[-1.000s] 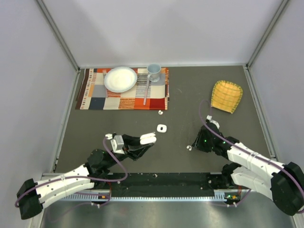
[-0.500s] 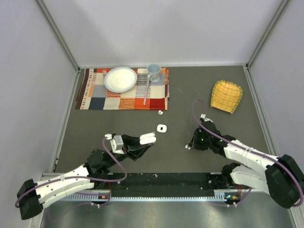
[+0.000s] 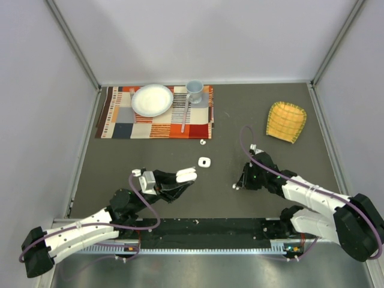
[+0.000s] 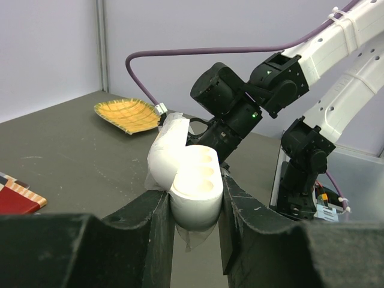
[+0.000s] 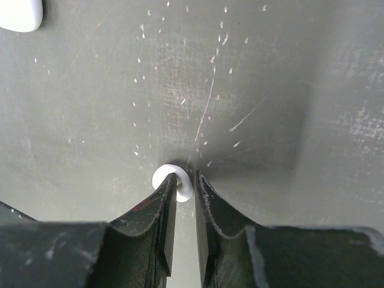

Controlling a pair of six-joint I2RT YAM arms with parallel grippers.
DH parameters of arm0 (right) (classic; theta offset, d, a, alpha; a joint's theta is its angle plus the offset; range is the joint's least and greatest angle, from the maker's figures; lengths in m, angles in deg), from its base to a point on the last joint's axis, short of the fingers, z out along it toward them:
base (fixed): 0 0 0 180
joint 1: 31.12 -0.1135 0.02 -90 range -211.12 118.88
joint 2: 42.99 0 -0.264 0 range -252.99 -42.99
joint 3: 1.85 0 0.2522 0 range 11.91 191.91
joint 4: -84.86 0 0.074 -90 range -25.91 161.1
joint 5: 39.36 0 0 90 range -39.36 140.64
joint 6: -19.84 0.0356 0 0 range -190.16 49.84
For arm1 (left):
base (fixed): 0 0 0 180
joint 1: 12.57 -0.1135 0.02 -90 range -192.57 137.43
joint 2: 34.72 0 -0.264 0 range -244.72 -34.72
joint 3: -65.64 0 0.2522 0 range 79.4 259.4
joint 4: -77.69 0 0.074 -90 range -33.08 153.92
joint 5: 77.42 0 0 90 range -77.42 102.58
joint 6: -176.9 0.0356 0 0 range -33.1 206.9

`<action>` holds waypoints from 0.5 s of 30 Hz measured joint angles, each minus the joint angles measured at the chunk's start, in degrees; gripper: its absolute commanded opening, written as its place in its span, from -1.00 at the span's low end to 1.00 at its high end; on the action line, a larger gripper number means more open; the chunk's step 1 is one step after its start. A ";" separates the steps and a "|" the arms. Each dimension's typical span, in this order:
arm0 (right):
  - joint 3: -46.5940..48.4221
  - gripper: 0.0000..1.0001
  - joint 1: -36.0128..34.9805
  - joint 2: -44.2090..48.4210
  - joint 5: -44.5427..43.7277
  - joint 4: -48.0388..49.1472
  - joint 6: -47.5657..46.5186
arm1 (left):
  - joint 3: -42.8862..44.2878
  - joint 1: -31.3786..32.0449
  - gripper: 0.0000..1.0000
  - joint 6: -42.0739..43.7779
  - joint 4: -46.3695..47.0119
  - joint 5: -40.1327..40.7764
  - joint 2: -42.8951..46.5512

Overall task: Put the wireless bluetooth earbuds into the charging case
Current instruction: Pick up the right earbud from the center of the board.

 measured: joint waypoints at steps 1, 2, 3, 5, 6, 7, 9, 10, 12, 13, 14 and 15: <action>0.00 -0.64 0.00 0.04 0.33 0.00 -0.20 | 0.00 0.00 -1.00 0.00 0.00 0.00 0.00; 0.00 -0.64 -0.02 0.04 0.55 0.00 -0.24 | 0.00 0.00 -1.00 0.00 0.00 0.00 0.00; 0.00 -0.64 -0.02 0.04 0.76 0.00 -0.39 | 0.00 0.00 -1.00 0.00 0.00 0.00 0.00; 0.00 -0.64 -0.02 0.04 1.16 0.02 -0.72 | 0.00 0.00 -1.00 0.00 -0.02 0.00 0.00; 0.00 -0.64 -0.02 0.04 1.33 0.02 -0.81 | 0.00 0.00 -1.00 0.00 0.00 0.00 0.00; -0.02 -0.63 -0.02 0.07 1.53 0.02 -0.98 | 0.00 0.00 -1.00 0.00 0.00 0.00 0.02; -0.02 -0.63 -0.02 0.20 1.90 0.02 -1.29 | 0.00 0.00 -1.00 0.00 0.00 0.00 0.02; -0.02 -0.62 -0.02 0.37 2.12 0.02 -1.46 | 0.00 0.00 -1.00 0.00 -0.02 0.00 0.02; -0.04 -0.62 -0.02 0.87 2.49 0.04 -1.75 | 0.00 0.00 -1.00 0.00 0.00 0.00 0.02; -0.04 -0.62 -0.02 1.18 2.60 0.04 -1.92 | 0.00 0.00 -1.00 0.00 0.00 0.00 0.02; -0.04 -0.62 -0.02 1.38 2.80 0.07 -2.14 | 0.00 0.00 -1.00 0.00 -0.02 0.00 0.02; -0.04 -0.62 -0.02 1.57 3.04 0.09 -2.36 | 0.00 0.00 -1.00 0.00 0.00 0.00 0.02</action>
